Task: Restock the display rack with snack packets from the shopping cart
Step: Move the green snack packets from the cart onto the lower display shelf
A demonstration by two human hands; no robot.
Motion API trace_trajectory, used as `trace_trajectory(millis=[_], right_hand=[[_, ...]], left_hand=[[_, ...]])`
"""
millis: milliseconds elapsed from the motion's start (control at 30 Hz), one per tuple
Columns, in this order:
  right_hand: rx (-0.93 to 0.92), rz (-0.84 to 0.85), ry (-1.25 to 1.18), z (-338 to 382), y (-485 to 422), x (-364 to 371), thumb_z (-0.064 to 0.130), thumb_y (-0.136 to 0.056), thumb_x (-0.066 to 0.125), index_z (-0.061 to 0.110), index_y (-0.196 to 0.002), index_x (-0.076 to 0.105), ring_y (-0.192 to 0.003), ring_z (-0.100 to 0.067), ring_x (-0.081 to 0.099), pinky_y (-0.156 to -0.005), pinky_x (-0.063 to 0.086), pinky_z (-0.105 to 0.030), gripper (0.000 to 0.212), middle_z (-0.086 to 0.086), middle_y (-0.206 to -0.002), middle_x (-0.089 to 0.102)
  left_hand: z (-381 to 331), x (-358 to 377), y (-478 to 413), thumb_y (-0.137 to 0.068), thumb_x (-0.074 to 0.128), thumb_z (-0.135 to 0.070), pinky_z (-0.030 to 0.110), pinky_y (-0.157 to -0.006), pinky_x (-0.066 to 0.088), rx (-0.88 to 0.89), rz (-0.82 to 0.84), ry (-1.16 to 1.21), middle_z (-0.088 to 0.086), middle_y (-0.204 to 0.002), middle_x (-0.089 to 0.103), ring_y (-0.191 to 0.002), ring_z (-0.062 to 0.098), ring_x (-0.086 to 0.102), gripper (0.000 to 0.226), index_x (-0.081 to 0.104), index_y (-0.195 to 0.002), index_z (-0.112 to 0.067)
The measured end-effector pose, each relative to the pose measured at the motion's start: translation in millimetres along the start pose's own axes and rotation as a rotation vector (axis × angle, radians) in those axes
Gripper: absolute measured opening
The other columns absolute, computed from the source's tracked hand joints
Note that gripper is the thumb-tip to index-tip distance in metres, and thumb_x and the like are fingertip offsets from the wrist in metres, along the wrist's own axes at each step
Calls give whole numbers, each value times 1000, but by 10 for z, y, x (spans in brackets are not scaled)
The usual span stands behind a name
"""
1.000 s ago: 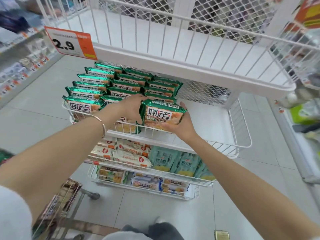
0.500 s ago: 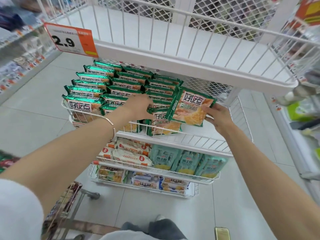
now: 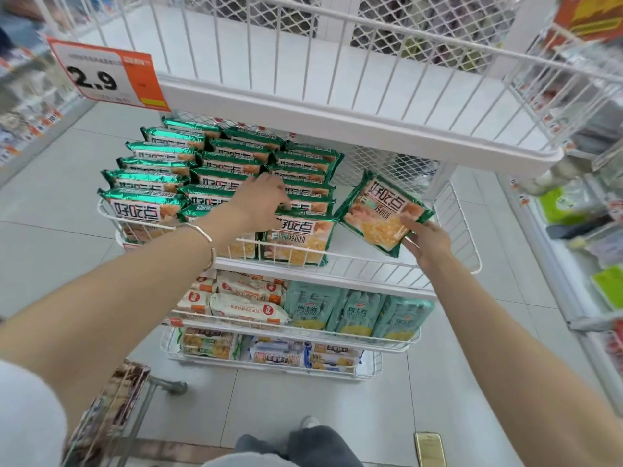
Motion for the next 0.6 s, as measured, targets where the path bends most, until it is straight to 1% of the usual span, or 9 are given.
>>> trace_trajectory(millis=[67,100,167,200,267,367,467,533,600], right_hand=[[-8,-27,-10,-34,35,28,2,-88,71,12,-89,62,-86,-13,69,-84,56,-31,13,-4,-96,71],[-12,-42,-10,-43,41,35,2,-88,71,12,-87,61,-86,-13,68,-86,56,-31,14,-4,-95,70],[-18,-54,0,-43,58,45,2,-88,71,12,-85,60,-89,-16,68,-92,54,-34,15,-3,-92,69],[-26,-57,8,-26,78,49,3,-88,71,13,-83,60,-89,-16,66,-93,53,-34,16,-1,-91,68],[-53,-61,22,13,107,44,3,-88,71,15,-82,59,-83,-11,64,-91,52,-32,18,2,-88,66],[-85,-34,41,9,132,44,2,-89,70,11,-91,63,-83,-10,67,-81,54,-29,11,0,-93,70],[-109,-6,43,-33,121,48,1,-88,70,6,-100,67,-91,-20,70,-75,57,-29,13,-7,-101,73],[-115,1,57,-63,86,50,1,-88,70,6,-101,67,-87,-18,70,-64,56,-23,14,-6,-98,72],[-114,9,78,-73,26,68,1,-88,70,7,-100,67,-85,-18,69,-64,56,-24,14,-4,-95,72]], left_hand=[[-86,99,-80,-92,59,-52,56,-121,15,-4,72,45,5,-165,14,-151,30,13,74,26,-155,-35],[-100,180,-106,-96,53,-52,56,-122,8,-6,126,47,4,-167,0,-153,28,2,77,9,-158,-37],[-70,308,-106,-103,44,-43,57,-122,3,-5,196,-4,3,-167,-9,-153,25,-8,74,-6,-157,-39],[-40,328,-104,-104,44,-40,58,-122,3,-9,201,-20,3,-167,-8,-153,24,-8,73,-7,-157,-40],[-10,295,-141,-101,53,-35,61,-121,4,-34,204,-2,1,-167,-4,-154,23,-3,79,-2,-157,-41],[-125,169,-278,-83,72,-28,61,-120,8,-61,188,136,2,-167,9,-153,27,9,97,10,-157,-40],[-428,-15,-384,-85,66,-20,49,-123,16,4,92,376,1,-167,10,-153,23,11,93,10,-159,-32],[-634,-66,-448,-90,61,-13,41,-124,15,31,79,447,1,-167,6,-153,21,8,90,7,-159,-32],[-801,-46,-552,-92,57,-6,40,-124,13,32,88,467,1,-167,5,-153,21,6,89,6,-159,-33]])
Point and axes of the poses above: each hand's wrist, its own y-axis away from the middle knuckle, its own x-axis out of the palm, z = x × y, the point moved 6 cm from there along -y, towards the middle knuckle
